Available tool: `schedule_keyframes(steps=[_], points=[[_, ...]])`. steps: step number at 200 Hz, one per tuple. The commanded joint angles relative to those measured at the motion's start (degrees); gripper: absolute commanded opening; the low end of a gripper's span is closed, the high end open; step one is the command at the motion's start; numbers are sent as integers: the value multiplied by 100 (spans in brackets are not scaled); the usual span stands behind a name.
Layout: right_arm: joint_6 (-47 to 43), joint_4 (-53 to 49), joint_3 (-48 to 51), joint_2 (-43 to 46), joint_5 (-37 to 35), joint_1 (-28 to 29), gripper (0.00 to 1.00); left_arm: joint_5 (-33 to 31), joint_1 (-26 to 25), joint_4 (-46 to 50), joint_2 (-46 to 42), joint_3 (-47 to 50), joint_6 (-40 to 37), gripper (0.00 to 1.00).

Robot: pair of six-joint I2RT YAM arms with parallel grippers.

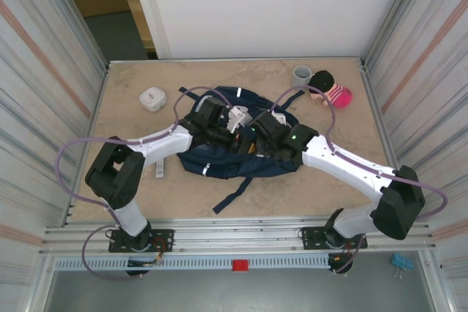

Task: Pack the student bag

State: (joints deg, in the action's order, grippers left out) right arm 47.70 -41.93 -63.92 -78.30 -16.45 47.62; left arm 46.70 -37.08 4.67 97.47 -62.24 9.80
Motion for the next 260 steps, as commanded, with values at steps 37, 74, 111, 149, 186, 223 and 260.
schedule_keyframes(steps=[37, 74, 111, 149, 186, 223, 260], points=[[-830, -685, 318, 947, 555, -954, 0, -1219, 78, 958, -551, 158, -1839, 0], [-1243, -519, 562, 906, 1542, -1168, 0, -1374, 70, 878, -667, 334, -2184, 7], [-1135, -134, 726, 694, 2319, -1109, 0, -1381, 78, 214, -1221, 699, -589, 30], [-1087, -61, 750, 546, 2518, -1112, 0, -2536, 78, -48, -2108, 1541, 1882, 57], [-1158, 14, 722, 386, 2696, -1110, 0, -3676, 87, 827, -2694, 1979, 3164, 64], [-1159, 150, 741, 301, 2813, -979, 0, -4178, 158, 732, -2769, 2334, 3634, 65], [-980, 255, 741, 260, 2707, -702, 0, -3995, 440, 323, -2383, 2489, 3882, 65]])
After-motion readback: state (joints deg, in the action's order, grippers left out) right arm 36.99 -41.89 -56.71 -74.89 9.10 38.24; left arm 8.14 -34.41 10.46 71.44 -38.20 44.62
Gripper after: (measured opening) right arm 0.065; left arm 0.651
